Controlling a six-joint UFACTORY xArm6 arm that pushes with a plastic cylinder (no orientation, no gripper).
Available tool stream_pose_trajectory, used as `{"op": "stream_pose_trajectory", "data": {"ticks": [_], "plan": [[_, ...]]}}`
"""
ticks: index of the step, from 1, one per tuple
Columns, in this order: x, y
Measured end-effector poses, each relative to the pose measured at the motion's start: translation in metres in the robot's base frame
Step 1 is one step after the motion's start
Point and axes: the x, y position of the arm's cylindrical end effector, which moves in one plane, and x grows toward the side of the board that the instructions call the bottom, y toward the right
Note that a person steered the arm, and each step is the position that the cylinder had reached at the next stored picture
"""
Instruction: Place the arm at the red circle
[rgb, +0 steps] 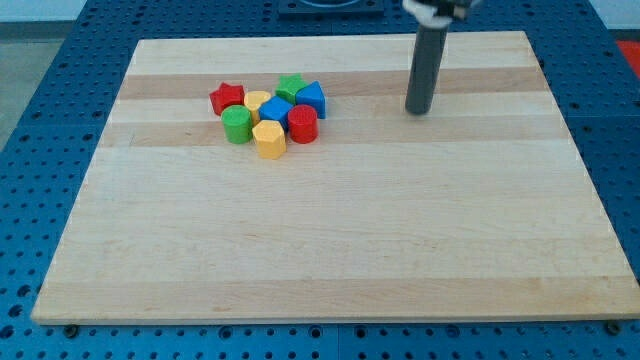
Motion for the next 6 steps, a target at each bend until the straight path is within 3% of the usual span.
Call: {"op": "stream_pose_trajectory", "data": {"ticks": [1,3,6], "plan": [[0.048,-0.030],[0.051,-0.094],[0.051,-0.127]]}}
